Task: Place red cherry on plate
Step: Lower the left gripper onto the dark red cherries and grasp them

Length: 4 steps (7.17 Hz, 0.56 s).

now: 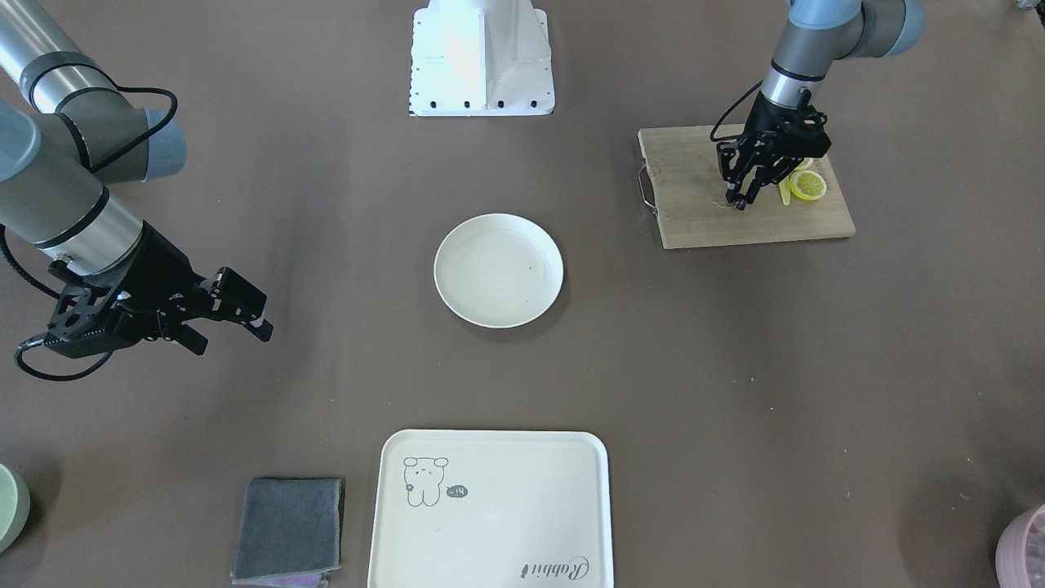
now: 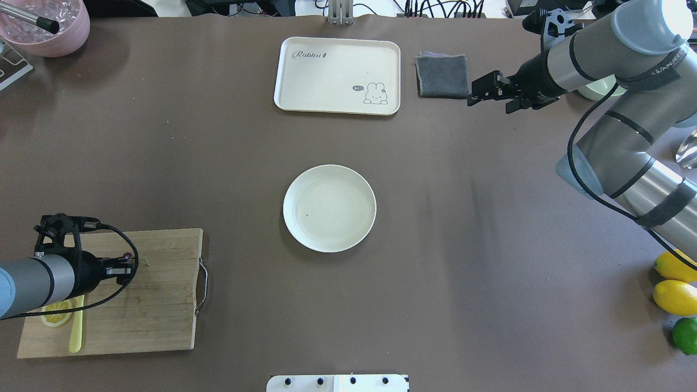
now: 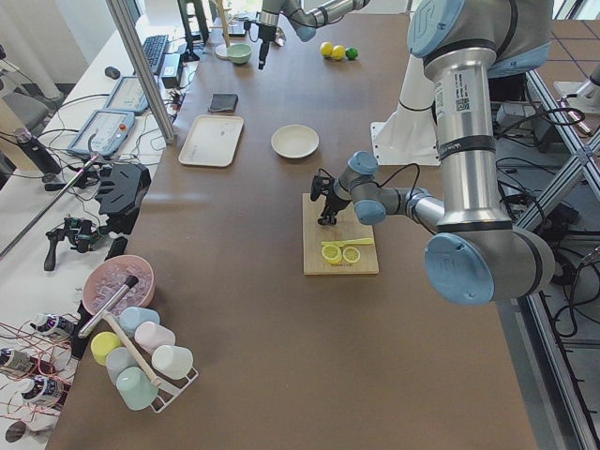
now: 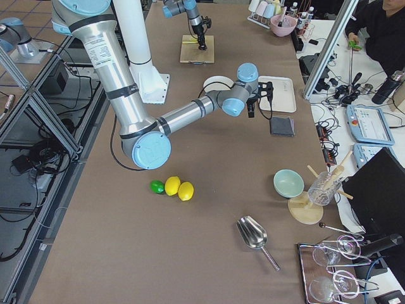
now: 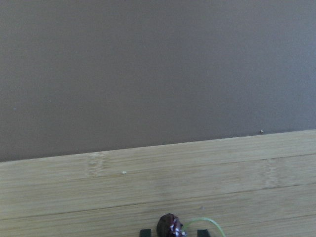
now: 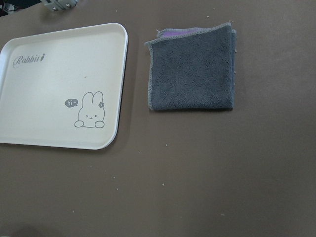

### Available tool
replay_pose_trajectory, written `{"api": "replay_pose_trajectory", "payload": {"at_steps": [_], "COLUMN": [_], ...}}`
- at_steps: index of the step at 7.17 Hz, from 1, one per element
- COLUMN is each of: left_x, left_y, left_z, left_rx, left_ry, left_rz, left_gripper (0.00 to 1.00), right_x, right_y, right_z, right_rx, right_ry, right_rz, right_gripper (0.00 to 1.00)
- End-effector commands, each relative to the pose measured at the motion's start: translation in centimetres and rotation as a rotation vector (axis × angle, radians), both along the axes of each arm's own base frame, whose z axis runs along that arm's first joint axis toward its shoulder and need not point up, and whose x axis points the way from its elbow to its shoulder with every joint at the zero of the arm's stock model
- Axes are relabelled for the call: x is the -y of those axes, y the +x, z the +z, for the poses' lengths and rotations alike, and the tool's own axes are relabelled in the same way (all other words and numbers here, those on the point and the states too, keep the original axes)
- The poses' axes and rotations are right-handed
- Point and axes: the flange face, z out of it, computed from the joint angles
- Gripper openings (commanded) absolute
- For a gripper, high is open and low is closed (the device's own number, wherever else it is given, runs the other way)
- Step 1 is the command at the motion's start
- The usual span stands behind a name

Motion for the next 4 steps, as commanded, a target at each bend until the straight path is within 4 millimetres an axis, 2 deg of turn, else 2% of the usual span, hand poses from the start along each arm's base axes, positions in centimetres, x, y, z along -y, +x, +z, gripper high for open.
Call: {"api": "replay_pose_trajectory", "payload": {"at_steps": [1,2,4], "left_x": [0.1,0.4,1.9], "left_y": [-0.3,-0.7,-3.5], "left_z": [-0.4,-0.3,-3.8], "left_rx": [-0.01,-0.007,-0.068], "left_ry": [0.002,0.003,0.028], "left_rz": [-0.004,-0.009,-0.061], "left_gripper": [0.0,0.0,0.0], "right_x": [-0.1,-0.2,-0.2], "right_y": [0.2,0.2,0.4], "right_z": [0.1,0.2,0.1], "right_rx": [0.0,0.0,0.003], "right_ry": [-0.001,-0.002,-0.001], "right_rz": [0.002,0.001,0.0], "right_gripper": [1.0,1.0,1.0]}}
